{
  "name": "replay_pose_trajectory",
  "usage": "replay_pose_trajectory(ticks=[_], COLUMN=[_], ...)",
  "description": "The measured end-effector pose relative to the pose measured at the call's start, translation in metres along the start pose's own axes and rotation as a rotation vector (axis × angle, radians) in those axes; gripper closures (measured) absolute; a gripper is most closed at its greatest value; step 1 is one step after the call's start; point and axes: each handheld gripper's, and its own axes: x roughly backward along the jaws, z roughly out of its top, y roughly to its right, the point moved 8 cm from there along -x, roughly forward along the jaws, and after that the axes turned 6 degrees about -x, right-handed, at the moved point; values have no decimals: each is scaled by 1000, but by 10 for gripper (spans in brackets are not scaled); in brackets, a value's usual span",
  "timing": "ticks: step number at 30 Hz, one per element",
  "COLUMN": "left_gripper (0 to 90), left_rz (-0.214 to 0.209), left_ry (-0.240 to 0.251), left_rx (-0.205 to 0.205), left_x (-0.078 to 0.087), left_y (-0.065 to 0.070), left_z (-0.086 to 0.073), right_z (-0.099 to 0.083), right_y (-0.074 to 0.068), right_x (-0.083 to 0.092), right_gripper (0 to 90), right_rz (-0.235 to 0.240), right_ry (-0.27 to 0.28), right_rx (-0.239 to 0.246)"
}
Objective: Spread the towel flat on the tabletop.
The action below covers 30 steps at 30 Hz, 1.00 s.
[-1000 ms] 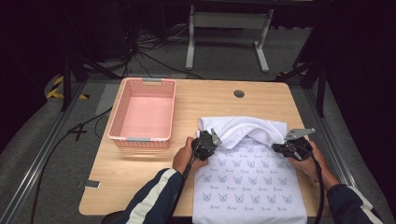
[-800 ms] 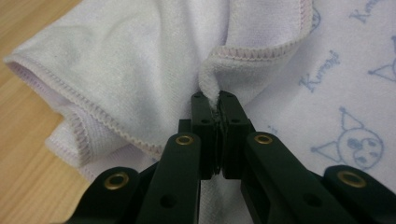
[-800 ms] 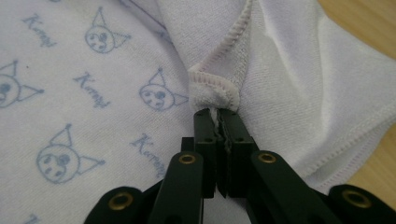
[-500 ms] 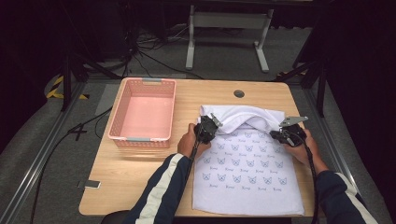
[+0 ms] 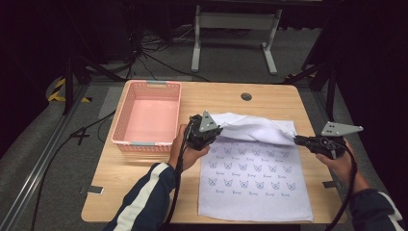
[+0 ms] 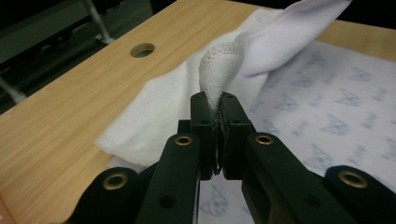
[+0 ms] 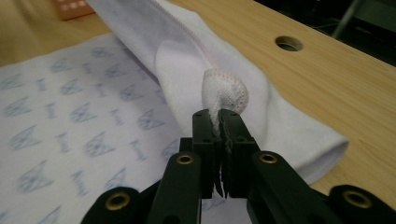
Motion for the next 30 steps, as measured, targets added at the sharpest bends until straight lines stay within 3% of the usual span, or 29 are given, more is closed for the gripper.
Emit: replay_pose_trajectory(ticks=[2,5,11,16,19,22,23,25,26,28,30], left_gripper=[858,857,856,857,856,854,855,856,857,860,861], left_rz=[-36,-111,-213,-284,-301,-288,-279,-277,-250,-222,-190], left_ry=[13,-1,-82,-178,-222,-283,-305,-299,-306,-318,-319], left_rx=[-37,-53,-78,-91,-113,-156,-168,-136,-153,-157,-139], left_x=[11,24,36,33,28,18,15,11,8,2,-5], left_y=[14,39,77,96,102,103,101,96,90,80,70], left_z=[-7,-24,-59,-88,-98,-109,-111,-111,-110,-109,-107], right_z=[-4,-15,-43,-82,-101,-119,-121,-122,-121,-118,-111], right_y=[-15,-35,-64,-88,-94,-89,-87,-83,-81,-75,-62], right_x=[12,27,49,51,45,35,32,29,27,22,11], right_gripper=[847,848,851,850,846,845,844,843,843,849,853], right_rz=[51,111,193,261,269,233,231,228,222,195,139], right_ry=[-4,-37,-89,-239,-324,-405,-411,-402,-396,-383,-354], right_rx=[50,104,134,186,189,175,170,142,135,125,109])
